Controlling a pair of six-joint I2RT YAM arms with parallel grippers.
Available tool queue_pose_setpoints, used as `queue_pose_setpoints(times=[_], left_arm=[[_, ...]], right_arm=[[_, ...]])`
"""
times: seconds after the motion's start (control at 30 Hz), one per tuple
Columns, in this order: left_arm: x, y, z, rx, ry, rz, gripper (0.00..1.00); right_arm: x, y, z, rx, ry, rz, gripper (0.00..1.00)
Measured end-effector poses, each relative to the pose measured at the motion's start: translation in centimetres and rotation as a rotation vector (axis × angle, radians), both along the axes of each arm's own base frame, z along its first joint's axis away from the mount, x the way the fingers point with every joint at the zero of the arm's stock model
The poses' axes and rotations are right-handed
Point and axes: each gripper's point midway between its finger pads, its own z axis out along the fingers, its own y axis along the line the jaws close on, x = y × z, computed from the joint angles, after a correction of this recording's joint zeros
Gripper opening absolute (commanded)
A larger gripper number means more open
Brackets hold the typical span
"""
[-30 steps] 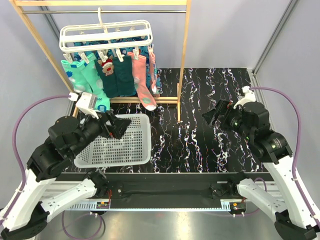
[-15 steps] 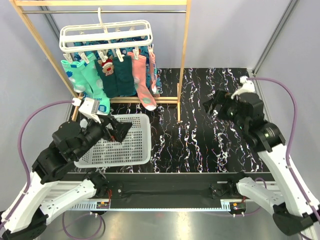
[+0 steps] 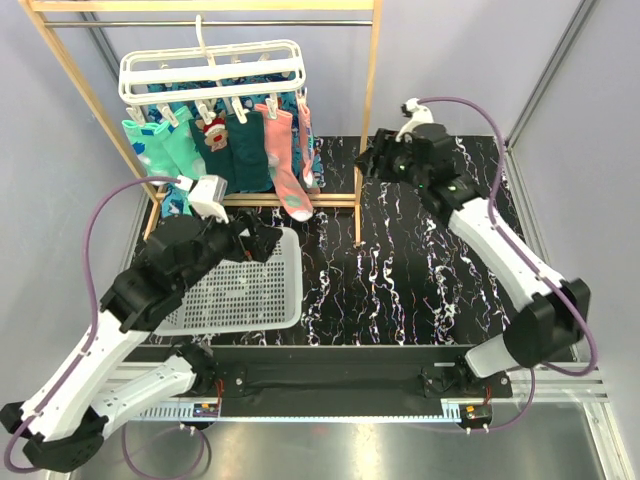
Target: Remove the socks clipped to the hanger
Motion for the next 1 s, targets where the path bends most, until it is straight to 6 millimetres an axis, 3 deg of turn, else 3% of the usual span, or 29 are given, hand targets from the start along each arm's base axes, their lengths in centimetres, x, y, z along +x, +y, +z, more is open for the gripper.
queue_pose_setpoints(times=[0.23,0.37,0.47,0.67,0.8,0.83,0.9,0.93,1.0], left_arm=[[3.9,1.5,-1.8,-0.124,0.101,0.084,0.98],[5.8,3.4,-4.6,-0.178,0.192,0.145,0.99],[6.1,3.7,-5.8,-0.172,0.222,0.156,0.99],[5.7,3.7,-4.8,-0.155,0.169,0.129,0.98],[5.4,3.7,-4.5,-0.138,0.145,0.109,0.91],[5.4,3.6,-4.5,-0.135,0.142,0.1,0.9],[5.3,3.5,-4.5,-0.13,0.133,0.082,0.87],[5.3,3.4,-4.6,-0.128,0.132,0.074,0.86],[5.2,3.2,-4.6,-0.127,0.128,0.061,0.85]], right_arm=[[2.3,5.0,-1.8,-0.039,-0.041,0.08,0.63],[3.2,8.0,-1.9,-0.055,-0.09,0.114,0.63],[4.0,10.1,-2.2,-0.064,-0.13,0.132,0.65],[6.3,13.2,-3.5,-0.1,-0.161,0.131,0.64],[7.1,13.7,-4.7,-0.124,-0.154,0.133,0.44],[7.2,13.7,-4.8,-0.132,-0.153,0.132,0.32],[7.0,13.8,-5.0,-0.143,-0.147,0.135,0.19],[6.8,13.8,-5.0,-0.143,-0.145,0.138,0.04],[6.3,13.9,-4.9,-0.145,-0.131,0.149,0.0]])
